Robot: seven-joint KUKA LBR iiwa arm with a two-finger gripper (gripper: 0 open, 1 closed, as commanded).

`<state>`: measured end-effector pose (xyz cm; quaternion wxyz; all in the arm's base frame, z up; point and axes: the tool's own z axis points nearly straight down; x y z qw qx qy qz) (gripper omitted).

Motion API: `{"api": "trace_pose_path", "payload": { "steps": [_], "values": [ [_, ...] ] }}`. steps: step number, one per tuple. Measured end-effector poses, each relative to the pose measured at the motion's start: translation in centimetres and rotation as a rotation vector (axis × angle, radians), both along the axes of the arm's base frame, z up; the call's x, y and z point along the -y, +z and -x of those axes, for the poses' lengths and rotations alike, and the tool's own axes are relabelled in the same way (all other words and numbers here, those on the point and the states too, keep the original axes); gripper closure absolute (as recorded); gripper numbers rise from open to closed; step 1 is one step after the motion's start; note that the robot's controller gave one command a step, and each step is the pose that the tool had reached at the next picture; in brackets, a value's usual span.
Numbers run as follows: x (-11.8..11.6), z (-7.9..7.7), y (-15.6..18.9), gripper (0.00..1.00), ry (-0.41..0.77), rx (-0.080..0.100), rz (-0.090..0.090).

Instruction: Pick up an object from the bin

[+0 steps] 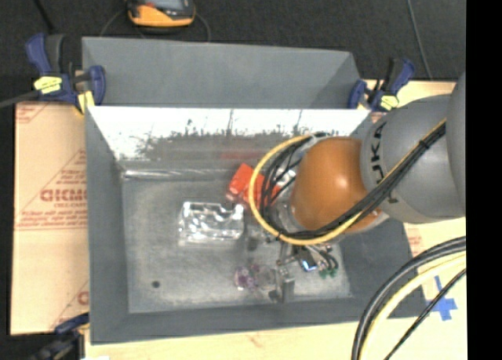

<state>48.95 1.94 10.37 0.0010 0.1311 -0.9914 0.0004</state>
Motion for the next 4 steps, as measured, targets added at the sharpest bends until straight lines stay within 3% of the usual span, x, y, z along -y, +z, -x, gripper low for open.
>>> {"api": "trace_pose_path", "payload": {
  "steps": [1,2,3,4],
  "values": [
    [0.1,-4.5,-2.6,0.00,0.314,0.020,0.005],
    [1.2,0.8,-3.1,0.00,0.102,0.021,-0.001],
    [1.2,1.1,-3.3,1.00,0.106,0.007,-0.001],
    [1.3,0.9,3.8,1.00,0.104,0.011,0.000]
  ]
}}
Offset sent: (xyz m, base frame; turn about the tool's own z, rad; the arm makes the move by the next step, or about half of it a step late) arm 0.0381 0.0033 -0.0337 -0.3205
